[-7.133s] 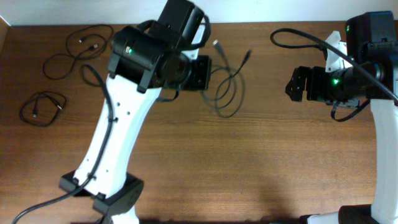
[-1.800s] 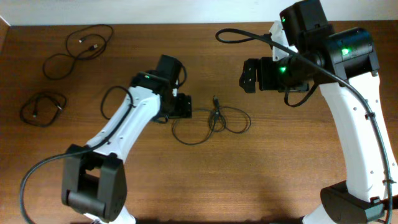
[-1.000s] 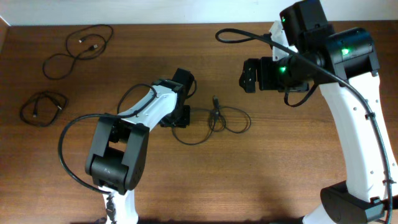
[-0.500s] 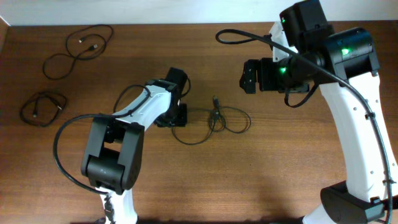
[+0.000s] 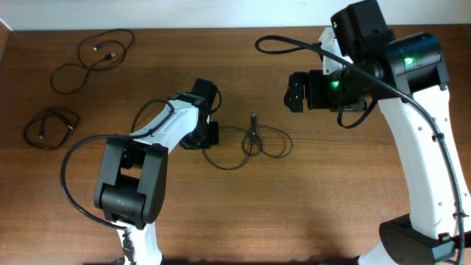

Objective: Untangle cables

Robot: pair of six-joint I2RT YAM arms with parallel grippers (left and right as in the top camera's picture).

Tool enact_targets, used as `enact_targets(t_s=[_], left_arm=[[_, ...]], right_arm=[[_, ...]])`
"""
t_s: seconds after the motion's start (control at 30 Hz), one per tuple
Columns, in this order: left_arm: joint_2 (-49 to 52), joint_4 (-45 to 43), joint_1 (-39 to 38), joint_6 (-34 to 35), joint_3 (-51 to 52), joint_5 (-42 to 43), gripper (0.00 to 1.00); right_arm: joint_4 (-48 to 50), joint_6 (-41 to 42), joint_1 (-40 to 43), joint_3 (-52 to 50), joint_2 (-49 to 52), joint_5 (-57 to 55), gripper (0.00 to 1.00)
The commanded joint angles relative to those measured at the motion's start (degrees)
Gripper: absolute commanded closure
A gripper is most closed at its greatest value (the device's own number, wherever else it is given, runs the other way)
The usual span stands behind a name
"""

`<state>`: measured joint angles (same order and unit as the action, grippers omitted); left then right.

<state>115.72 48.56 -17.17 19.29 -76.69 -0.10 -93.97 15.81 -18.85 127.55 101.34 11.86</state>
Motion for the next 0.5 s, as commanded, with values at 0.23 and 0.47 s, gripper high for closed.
enact_targets(t_s=[0.23,0.47], left_arm=[[-1.18,27.96,0.31,-2.29,-27.61,7.04,1.00],[-7.17,35.30,0.31,-4.81,-52.28,28.26,1.00]], right_arm=[[1.18,-0.37,-0.37,-0.04,0.31,0.33,0.02],[1.97,-0.37,-0.37,-0.04,0.31,0.24,0.01]])
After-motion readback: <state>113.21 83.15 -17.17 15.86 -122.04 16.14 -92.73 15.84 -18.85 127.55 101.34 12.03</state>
